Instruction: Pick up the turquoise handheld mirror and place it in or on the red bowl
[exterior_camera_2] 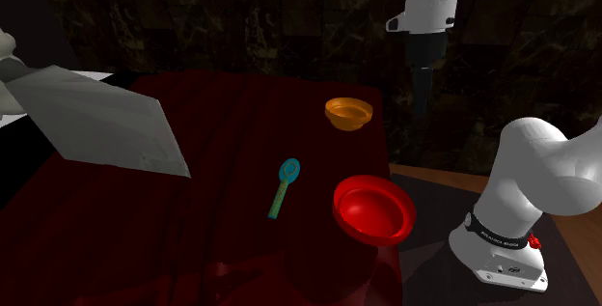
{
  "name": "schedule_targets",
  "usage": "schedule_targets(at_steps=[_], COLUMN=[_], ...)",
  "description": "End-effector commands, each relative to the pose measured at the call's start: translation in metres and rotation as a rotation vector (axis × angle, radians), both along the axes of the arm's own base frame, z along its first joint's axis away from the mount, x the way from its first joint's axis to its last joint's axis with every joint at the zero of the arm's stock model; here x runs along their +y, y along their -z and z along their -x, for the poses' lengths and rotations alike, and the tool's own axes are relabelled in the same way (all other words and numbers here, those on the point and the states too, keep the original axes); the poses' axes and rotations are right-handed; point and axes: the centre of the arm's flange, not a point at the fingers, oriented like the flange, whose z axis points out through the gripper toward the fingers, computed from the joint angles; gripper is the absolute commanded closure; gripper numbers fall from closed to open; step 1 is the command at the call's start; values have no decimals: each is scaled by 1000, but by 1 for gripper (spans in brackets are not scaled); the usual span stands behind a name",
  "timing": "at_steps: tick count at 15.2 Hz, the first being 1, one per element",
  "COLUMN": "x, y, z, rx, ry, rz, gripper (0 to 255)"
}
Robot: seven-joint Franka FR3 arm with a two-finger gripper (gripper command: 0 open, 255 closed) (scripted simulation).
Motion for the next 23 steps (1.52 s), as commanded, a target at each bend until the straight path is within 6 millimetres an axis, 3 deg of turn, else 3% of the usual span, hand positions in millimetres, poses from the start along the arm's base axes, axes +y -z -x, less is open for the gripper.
schedule_targets(at_steps=[1,12,18,23], x=[0,76,99,106], y=[0,85,133,173], z=[0,-85,-142,-192], rx=[0,-30,-47,-60], ry=[0,381,589,763], rz=[0,113,175,226], gripper=[0,0,0,0])
